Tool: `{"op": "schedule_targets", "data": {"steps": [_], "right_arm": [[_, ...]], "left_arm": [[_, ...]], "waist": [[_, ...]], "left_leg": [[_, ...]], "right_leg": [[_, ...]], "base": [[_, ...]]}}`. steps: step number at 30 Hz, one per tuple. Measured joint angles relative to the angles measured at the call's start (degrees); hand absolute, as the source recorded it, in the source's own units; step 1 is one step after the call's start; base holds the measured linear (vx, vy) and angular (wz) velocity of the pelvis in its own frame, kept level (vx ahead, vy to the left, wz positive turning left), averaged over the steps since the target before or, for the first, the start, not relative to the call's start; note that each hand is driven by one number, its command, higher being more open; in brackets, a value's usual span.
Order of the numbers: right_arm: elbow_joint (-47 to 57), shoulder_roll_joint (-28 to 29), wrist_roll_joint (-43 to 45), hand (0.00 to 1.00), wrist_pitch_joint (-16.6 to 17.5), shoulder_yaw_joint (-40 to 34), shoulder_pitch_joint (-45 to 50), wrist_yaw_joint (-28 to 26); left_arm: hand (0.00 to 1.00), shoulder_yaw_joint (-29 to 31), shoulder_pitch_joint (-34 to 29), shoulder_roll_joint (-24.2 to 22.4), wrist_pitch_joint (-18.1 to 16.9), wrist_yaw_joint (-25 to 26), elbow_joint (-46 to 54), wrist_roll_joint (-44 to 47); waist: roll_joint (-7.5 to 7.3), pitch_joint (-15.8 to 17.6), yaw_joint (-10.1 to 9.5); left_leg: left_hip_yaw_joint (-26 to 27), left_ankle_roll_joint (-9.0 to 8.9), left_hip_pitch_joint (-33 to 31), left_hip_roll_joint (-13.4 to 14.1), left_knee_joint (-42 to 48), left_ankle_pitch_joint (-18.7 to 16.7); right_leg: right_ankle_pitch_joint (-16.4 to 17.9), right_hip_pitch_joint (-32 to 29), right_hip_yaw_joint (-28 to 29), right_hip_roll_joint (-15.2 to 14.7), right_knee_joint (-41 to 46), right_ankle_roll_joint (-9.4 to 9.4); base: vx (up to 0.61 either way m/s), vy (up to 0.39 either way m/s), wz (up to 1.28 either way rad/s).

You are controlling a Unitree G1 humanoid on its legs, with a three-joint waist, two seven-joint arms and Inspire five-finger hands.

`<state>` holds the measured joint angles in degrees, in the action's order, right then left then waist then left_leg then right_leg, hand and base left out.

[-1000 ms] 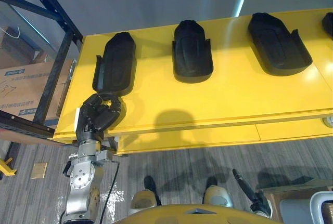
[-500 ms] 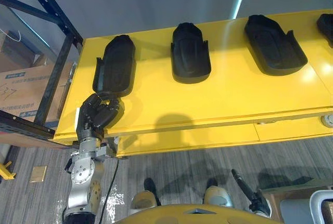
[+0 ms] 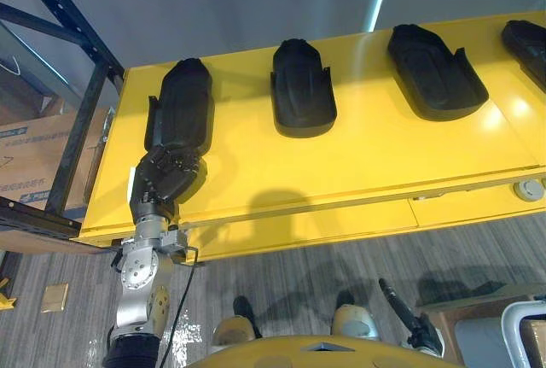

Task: Walk over and take three plastic housings, then place them on the shelf

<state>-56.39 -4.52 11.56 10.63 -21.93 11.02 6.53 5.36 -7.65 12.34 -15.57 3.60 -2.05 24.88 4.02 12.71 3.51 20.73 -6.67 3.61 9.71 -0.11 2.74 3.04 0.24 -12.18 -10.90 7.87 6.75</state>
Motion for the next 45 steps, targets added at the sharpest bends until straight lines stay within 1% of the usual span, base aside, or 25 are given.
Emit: {"op": "schedule_targets", "data": {"steps": [4, 11, 20, 27, 32, 33, 37, 39, 42, 44, 45], "right_arm": [[0.0, 0.1, 0.0, 1.0, -0.1, 0.0, 0.0, 0.0], [0.0, 0.1, 0.0, 1.0, -0.1, 0.0, 0.8, -0.1], [0.4, 0.3, -0.1, 1.0, -0.1, 0.0, 0.9, -0.9], [0.5, 0.3, -0.1, 1.0, -0.3, 0.1, 1.7, -0.9], [0.7, 0.3, 0.0, 1.0, -0.3, 0.2, 1.8, -0.9], [0.7, 0.3, -0.1, 1.0, -0.3, 0.2, 1.8, -0.9], [0.9, 0.4, -0.1, 1.0, -0.3, 0.2, 1.8, -1.0], [0.9, 0.4, -0.1, 1.0, -0.3, 0.2, 1.7, -1.0], [0.9, 0.5, 0.0, 1.0, -0.3, 0.0, 1.7, -0.9], [0.8, 1.0, -0.1, 1.0, -0.3, -1.0, 1.7, -0.8], [0.8, 1.2, 0.0, 1.0, -0.3, -1.3, 1.7, -0.8]], "left_arm": [[0.0, 0.0, 0.6, 0.3, 0.9, 0.0, 0.0, 0.0], [0.0, 0.0, 0.9, 1.3, 1.0, 0.0, 0.0, 0.0], [0.0, 0.0, 1.0, 1.3, 3.1, -0.1, -0.1, -0.1], [0.0, 0.0, 1.5, 1.3, 3.2, 0.3, -1.1, -0.1], [0.0, 0.1, 4.5, 1.3, 3.1, 1.3, -3.3, -0.1], [0.0, 0.1, 5.2, 1.3, 3.1, 1.3, -3.7, -0.1], [0.0, 0.2, 6.0, 2.0, 2.9, 1.1, -4.2, -0.1], [0.0, 0.2, 6.0, 2.2, 2.8, 0.4, -4.2, -0.2], [0.0, 0.0, 4.8, 2.2, 3.0, -3.5, -1.5, -0.2], [0.0, -1.7, 1.9, 2.2, 3.0, -9.0, 7.0, -0.3], [0.0, -2.2, 1.4, 2.3, 3.0, -10.8, 9.3, -0.3]], "waist": [[-0.21, 0.0, 0.01], [-0.53, -0.1, 0.04], [-1.44, -0.5, 0.03], [-1.55, -0.5, 0.04], [-1.64, -0.4, 0.13], [-1.72, -0.4, 0.14], [-1.89, -0.3, 0.43], [-1.91, -0.3, 0.46], [-1.99, -0.4, 0.38], [-2.11, -0.5, -0.22], [-2.11, -0.5, -0.35]], "left_leg": [[0.1, 0.0, 0.0, 0.0, 0.0, 0.0], [0.7, -0.07, 0.0, 0.0, 0.0, -0.2], [0.7, -0.01, 0.1, 0.0, 0.4, -0.3], [0.9, 0.12, -0.1, 0.0, 1.0, -0.7], [1.0, 0.07, -0.1, 0.0, 1.0, -0.8], [1.0, 0.06, -0.1, 0.0, 1.0, -0.8], [1.1, -0.08, -0.1, 0.0, 1.0, -1.0], [1.1, -0.1, -0.1, 0.0, 1.0, -1.1], [1.1, -0.19, 0.0, 0.0, 0.9, -1.3], [1.2, -0.2, 0.1, -0.1, 0.8, -1.5], [1.2, -0.22, 0.3, -0.2, 0.7, -1.5]], "right_leg": [[0.0, -0.1, 0.1, 0.0, -0.3, -0.01], [-0.5, 0.2, 0.5, 0.1, -0.9, 0.12], [-0.5, 0.5, 0.4, 0.0, -0.9, 0.08], [-0.3, 0.1, 0.7, -0.1, -1.1, -0.24], [-0.4, 0.1, 0.8, -0.1, -1.1, -0.13], [-0.6, 0.1, 0.8, -0.1, -1.1, 0.12], [-0.6, 0.1, 0.8, 0.0, -1.2, 0.18], [-0.6, 0.3, 0.8, 0.0, -1.3, 0.18], [-0.7, 0.9, 0.7, 0.0, -1.9, 0.36], [-0.7, 1.1, 0.8, 0.0, -2.2, 0.39], [-0.7, 1.4, 0.7, 0.0, -2.4, 0.4]], "base": [[-0.01, 0.002, 0.0], [0.03, 0.006, -0.03], [0.0, 0.002, 0.0], [-0.03, 0.007, -0.02], [0.0, 0.0, 0.0], [0.0, 0.0, 0.0], [0.0, 0.0, 0.0], [0.0, 0.0, 0.0], [0.0, 0.0, 0.0], [0.0, 0.0, 0.0], [0.04, 0.007, 0.02]]}}
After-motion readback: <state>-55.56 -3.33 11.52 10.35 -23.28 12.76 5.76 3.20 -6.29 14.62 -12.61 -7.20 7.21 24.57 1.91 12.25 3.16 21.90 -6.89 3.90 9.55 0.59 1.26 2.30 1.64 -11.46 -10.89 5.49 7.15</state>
